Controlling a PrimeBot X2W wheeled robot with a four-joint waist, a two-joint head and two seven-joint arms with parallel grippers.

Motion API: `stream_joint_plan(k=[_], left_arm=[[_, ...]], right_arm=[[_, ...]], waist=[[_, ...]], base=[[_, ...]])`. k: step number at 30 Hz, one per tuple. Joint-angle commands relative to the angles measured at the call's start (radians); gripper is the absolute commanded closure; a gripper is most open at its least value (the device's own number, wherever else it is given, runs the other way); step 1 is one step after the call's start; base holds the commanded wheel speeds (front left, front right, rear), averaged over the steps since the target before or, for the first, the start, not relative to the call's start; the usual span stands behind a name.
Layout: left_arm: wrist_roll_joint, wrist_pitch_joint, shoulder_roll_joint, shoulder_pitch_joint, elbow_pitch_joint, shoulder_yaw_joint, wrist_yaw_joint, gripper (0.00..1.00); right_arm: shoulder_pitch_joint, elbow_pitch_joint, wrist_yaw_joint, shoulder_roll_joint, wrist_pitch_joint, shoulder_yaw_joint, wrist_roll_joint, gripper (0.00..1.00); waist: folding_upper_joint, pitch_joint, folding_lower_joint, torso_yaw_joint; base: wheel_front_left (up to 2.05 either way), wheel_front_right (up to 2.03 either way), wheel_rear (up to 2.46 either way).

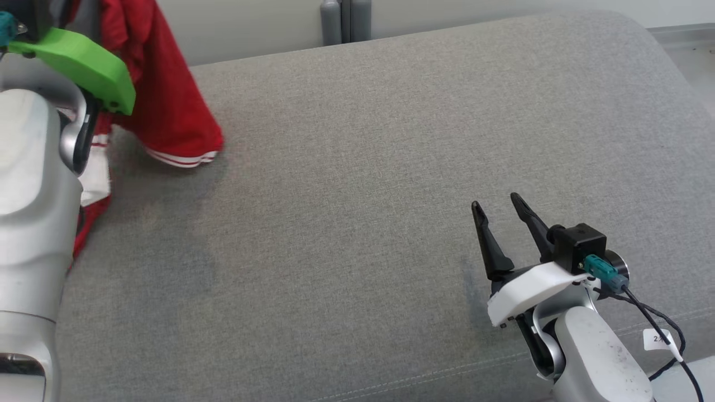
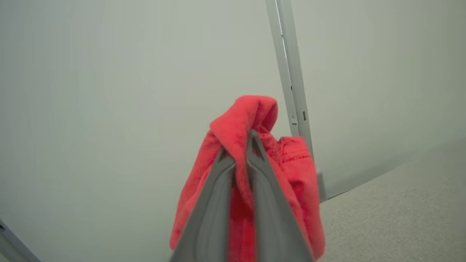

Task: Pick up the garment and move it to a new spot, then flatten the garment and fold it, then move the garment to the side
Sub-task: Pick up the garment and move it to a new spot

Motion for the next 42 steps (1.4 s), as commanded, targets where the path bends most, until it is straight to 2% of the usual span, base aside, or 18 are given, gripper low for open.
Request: stream_joint_plan(k=[1, 13, 23, 33, 42], left_arm=[[-0.01, 0.011, -0.005, 0.017, -0.035, -0.007, -0.001, 1.0], [-0.054, 0.153, -0.034, 0.117, -0.363, -0.061, 0.015, 1.0], [-0.067, 0.244, -0.08, 0.152, -0.538, -0.12, 0.023, 1.0], [-0.096, 0.26, -0.13, 0.2, -0.581, -0.157, 0.038, 1.0], [-0.158, 0.164, -0.119, 0.373, -0.475, -0.116, 0.076, 1.0]], right_arm=[[0.001, 0.003, 0.0, -0.004, -0.008, -0.002, 0.011, 0.0], [-0.011, 0.038, 0.0, -0.004, -0.031, 0.005, 0.04, 0.0], [-0.017, 0.056, 0.0, -0.004, -0.038, 0.015, 0.066, 0.0], [-0.014, 0.049, 0.0, -0.004, -0.04, 0.007, 0.078, 0.0], [-0.001, 0.049, 0.0, -0.004, -0.04, -0.009, 0.051, 0.0]], waist=[[-0.0001, -0.005, 0.0, -0.012], [-0.0001, -0.03, 0.0, -0.109], [-0.0001, -0.03, 0.0, -0.174], [-0.0001, -0.017, 0.0, -0.198], [-0.0001, -0.013, 0.0, -0.134]], base=[[0.0, 0.0, 0.0], [0.0, 0.0, 0.0], [0.0, 0.0, 0.0], [0.0, 0.0, 0.0], [0.0, 0.0, 0.0]])
